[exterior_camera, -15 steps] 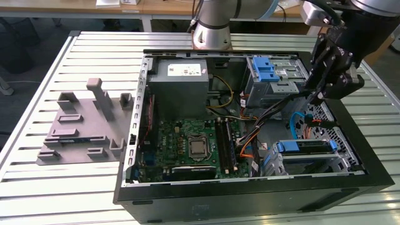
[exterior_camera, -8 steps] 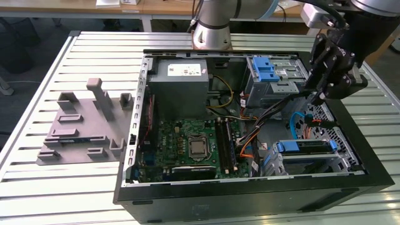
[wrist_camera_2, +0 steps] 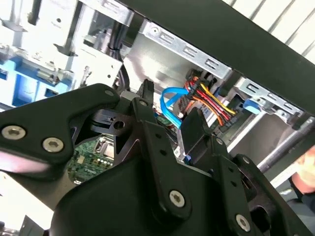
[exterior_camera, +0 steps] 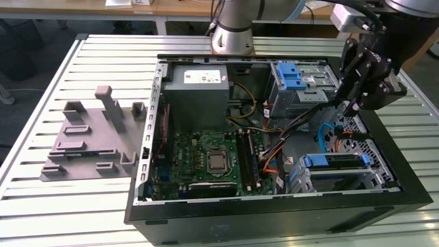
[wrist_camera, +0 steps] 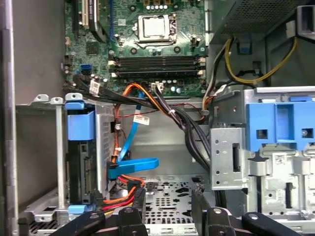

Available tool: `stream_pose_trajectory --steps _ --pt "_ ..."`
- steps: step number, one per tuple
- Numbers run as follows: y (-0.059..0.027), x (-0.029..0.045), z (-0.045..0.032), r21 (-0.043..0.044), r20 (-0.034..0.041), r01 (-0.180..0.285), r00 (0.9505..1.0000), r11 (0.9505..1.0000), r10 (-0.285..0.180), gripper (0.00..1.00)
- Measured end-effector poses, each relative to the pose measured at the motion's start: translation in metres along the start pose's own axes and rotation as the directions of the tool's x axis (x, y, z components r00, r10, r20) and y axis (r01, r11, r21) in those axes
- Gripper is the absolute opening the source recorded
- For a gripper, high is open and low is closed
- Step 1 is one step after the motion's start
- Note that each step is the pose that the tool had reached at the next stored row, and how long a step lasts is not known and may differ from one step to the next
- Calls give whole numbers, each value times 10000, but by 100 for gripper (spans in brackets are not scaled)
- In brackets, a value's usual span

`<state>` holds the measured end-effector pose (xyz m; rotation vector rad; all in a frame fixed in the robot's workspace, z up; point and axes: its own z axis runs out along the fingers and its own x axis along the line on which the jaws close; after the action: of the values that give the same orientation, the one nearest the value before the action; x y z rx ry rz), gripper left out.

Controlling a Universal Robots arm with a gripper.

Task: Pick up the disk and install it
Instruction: 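Insert the first disk wire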

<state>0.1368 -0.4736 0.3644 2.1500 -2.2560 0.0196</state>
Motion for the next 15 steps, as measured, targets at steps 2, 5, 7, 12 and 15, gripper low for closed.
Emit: stream_pose_trajectory --steps 2,5,7,12,15 --pt "0 0 1 5 -103 3 9999 10000 -3 50" --pt "0 1 -9 5 -121 7 9999 10000 -7 50" --pt "0 0 -26 6 -118 7 9999 10000 -7 50" --pt "1 2 -84 5 -118 7 9999 10000 -7 50" --pt "1 4 -107 6 -116 7 9999 10000 -7 50"
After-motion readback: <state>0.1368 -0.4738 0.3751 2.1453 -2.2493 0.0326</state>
